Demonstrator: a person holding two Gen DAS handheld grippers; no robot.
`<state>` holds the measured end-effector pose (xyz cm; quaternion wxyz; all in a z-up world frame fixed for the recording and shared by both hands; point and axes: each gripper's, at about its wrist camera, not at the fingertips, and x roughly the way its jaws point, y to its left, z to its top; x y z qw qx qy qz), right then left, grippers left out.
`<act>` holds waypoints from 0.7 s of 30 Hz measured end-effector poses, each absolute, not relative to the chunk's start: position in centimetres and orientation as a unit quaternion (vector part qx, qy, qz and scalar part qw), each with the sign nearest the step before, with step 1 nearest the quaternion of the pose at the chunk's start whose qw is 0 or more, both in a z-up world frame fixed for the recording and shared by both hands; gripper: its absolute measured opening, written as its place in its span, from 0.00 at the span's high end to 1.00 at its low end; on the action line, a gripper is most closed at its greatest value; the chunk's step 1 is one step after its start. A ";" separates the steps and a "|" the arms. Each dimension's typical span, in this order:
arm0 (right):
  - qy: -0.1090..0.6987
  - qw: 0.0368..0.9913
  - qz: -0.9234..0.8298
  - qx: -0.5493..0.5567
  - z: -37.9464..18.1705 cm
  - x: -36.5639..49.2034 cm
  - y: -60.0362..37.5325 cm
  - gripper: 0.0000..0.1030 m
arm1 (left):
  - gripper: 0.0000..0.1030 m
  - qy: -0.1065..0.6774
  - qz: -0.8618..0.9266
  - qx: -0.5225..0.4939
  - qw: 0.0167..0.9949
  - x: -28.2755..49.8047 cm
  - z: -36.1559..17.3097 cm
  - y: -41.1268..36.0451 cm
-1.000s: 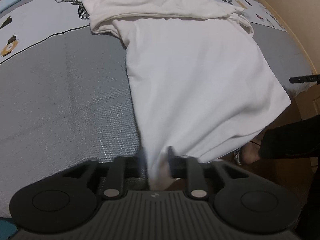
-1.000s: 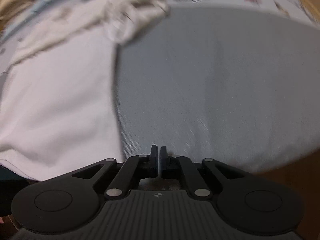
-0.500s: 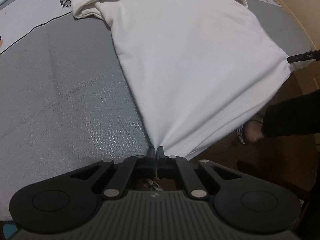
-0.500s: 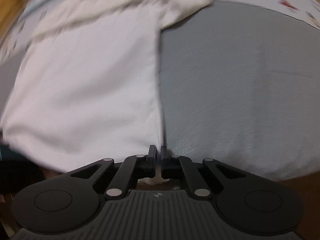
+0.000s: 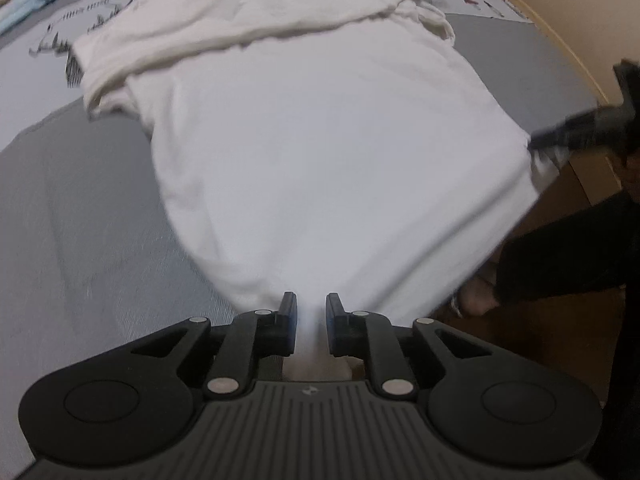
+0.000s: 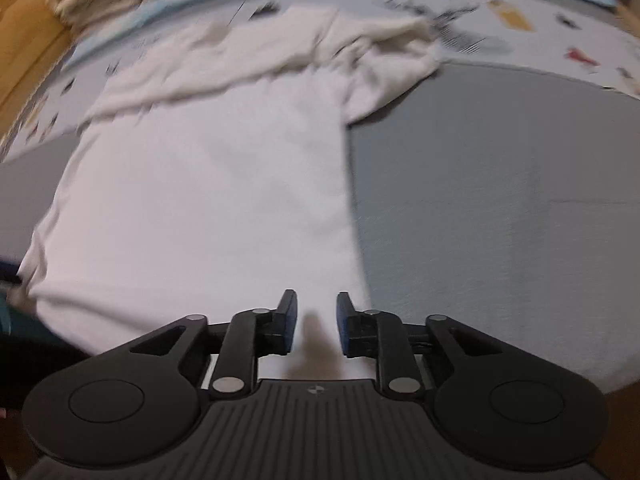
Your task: Fold small clothes
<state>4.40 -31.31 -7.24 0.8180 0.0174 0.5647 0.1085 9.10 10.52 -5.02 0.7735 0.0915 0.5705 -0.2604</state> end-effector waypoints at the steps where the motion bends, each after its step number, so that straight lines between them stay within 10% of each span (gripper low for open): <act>1: 0.578 0.809 0.107 -0.002 -8.1 4.5 -30.8 0.75 | 0.80 0.560 -0.256 0.086 0.783 9.5 -4.3 9.9; 6: 0.592 0.801 0.067 -0.058 -9.3 6.1 -29.4 0.75 | 0.62 0.493 -0.190 0.023 0.849 13.2 -1.1 8.6; 15: 0.489 0.869 0.030 0.067 -5.0 9.7 -30.7 0.73 | 0.80 0.384 -0.215 0.096 0.893 19.3 0.3 -3.5; 21: 0.463 0.882 0.022 0.087 -4.1 11.3 -31.0 0.73 | 0.52 0.407 -0.224 0.096 0.880 26.0 -4.7 -11.9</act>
